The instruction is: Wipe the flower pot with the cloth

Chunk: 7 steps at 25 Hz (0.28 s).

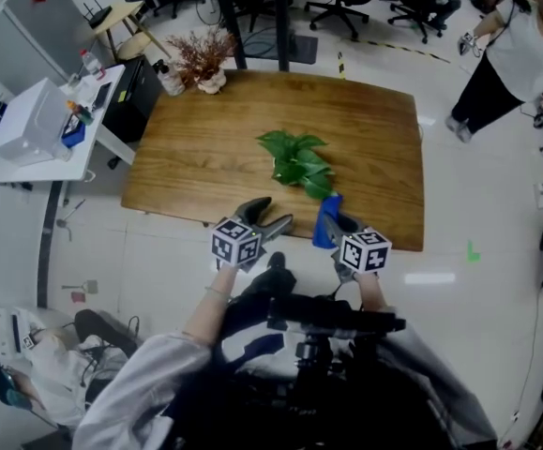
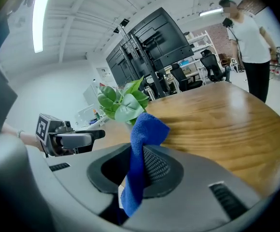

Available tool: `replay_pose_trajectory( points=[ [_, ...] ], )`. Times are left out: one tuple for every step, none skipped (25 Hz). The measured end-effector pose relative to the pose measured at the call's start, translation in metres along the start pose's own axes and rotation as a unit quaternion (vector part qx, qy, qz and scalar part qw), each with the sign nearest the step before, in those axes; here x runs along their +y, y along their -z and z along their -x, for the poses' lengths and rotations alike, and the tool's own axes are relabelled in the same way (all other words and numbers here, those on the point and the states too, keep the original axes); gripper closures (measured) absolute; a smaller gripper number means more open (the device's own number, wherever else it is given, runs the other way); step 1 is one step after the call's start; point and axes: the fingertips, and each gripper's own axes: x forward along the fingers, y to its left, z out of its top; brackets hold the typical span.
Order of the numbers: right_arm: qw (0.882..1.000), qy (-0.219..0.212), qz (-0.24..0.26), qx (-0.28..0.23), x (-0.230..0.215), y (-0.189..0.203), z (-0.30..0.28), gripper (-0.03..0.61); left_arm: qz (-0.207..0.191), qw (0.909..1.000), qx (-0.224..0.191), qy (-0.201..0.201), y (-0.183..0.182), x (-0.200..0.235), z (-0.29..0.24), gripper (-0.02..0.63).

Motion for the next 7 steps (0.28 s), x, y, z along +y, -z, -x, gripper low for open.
replay_pose_trajectory(
  points=[
    [1.000,0.001,0.001,0.000,0.0001,0.0005,0.0012,0.523,0.001,1.0000,-0.001,-0.002,0.0005,-0.0003,0.0013,0.301],
    [1.000,0.001,0.002,0.000,-0.0001,0.0013,0.0018,0.523,0.001,1.0000,-0.002,-0.003,0.0012,-0.0005,0.0024,0.301],
    [1.000,0.001,0.002,-0.001,-0.0001,0.0024,0.0019,0.522,0.002,1.0000,-0.002,-0.004,0.0020,-0.0007,0.0032,0.301],
    [1.000,0.000,0.001,-0.002,0.0000,0.0036,0.0019,0.523,0.002,1.0000,-0.002,-0.004,0.0030,-0.0010,0.0041,0.301],
    [1.000,-0.001,0.000,-0.002,0.0006,0.0047,0.0022,0.523,0.003,1.0000,-0.001,-0.004,0.0042,-0.0013,0.0050,0.301],
    [1.000,-0.002,-0.001,-0.002,0.0013,0.0056,0.0026,0.523,0.004,1.0000,0.000,-0.004,0.0056,-0.0016,0.0061,0.301],
    [1.000,-0.002,-0.002,-0.002,0.0021,0.0066,0.0031,0.523,0.004,1.0000,0.002,-0.004,0.0070,-0.0019,0.0072,0.301]
  ],
)
